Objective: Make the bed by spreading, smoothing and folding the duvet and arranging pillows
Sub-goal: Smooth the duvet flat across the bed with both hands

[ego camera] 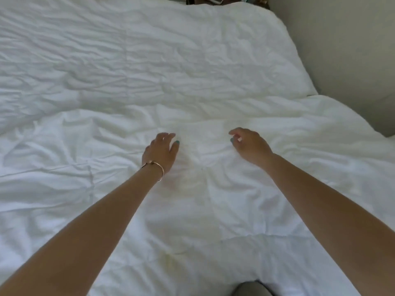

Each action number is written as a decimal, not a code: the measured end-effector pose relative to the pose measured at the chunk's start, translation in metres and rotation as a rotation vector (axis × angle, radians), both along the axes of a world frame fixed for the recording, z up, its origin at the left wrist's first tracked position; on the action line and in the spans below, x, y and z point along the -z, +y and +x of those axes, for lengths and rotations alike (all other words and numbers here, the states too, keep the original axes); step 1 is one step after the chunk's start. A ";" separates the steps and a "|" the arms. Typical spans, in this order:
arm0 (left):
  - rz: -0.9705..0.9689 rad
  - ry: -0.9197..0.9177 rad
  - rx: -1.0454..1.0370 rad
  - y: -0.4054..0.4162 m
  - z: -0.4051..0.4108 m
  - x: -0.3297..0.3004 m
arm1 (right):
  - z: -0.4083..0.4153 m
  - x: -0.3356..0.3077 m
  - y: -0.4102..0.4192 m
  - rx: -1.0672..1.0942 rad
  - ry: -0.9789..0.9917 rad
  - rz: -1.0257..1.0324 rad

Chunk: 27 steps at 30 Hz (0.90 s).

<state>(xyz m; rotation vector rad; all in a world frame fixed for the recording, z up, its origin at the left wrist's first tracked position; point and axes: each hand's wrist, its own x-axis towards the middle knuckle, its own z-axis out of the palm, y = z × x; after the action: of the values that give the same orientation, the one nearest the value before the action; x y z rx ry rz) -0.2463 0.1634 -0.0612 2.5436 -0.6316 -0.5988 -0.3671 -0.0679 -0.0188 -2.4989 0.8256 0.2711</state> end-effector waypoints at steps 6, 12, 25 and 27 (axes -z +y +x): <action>-0.016 -0.237 -0.046 -0.131 0.039 0.001 | 0.045 0.012 -0.145 -0.098 0.079 -0.331; 0.617 -0.143 -0.021 -0.186 0.056 0.025 | 0.058 0.054 -0.205 -0.260 0.290 -0.203; 0.296 -0.249 0.000 -0.189 -0.047 0.086 | 0.030 0.089 -0.125 0.115 -0.001 -0.006; 0.321 -0.225 0.003 -0.176 -0.074 0.087 | 0.009 0.091 -0.084 -0.006 0.135 -0.089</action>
<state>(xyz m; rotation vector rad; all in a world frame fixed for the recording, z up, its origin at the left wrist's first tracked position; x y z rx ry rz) -0.3206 -0.0124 -0.1480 2.9404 -0.6600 -0.4470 -0.3579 -0.1520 -0.1099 -2.5890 0.9019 0.4178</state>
